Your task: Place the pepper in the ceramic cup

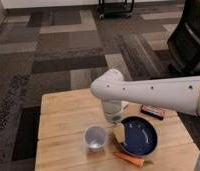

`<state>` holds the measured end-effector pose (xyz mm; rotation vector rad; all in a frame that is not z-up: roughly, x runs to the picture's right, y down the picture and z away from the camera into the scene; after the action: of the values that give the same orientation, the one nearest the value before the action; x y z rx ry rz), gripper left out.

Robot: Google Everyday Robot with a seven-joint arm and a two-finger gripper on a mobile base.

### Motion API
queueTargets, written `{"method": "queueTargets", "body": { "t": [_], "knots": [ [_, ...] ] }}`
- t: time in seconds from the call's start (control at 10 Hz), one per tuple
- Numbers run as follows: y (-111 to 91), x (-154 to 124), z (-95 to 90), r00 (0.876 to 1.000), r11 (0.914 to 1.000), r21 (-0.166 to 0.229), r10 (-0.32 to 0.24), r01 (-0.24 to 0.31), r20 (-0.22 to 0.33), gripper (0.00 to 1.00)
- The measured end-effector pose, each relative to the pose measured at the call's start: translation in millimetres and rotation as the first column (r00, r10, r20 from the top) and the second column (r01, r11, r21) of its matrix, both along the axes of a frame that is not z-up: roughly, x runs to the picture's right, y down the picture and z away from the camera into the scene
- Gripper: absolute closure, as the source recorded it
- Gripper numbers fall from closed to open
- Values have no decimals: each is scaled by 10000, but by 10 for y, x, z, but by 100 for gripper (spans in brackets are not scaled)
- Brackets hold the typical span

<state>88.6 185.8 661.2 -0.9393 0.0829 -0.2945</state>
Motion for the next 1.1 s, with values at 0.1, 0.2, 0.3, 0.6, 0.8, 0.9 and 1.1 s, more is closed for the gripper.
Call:
{"method": "queueTargets", "body": {
  "t": [0.1,0.2,0.3,0.6,0.8,0.9,1.1],
  "knots": [
    [0,0,0,10000,10000,1,1,-1,-1,35],
    [-1,0,0,10000,10000,2,2,-2,0,35],
    [-1,0,0,10000,10000,1,2,-2,0,35],
    [2,0,4,10000,10000,-8,9,-9,0,35],
    [5,2,4,10000,10000,-15,10,-10,-2,35],
    [6,1,5,10000,10000,-17,7,-7,-1,35],
    [-1,13,1,10000,9999,62,-86,86,-39,35]
  ]
}}
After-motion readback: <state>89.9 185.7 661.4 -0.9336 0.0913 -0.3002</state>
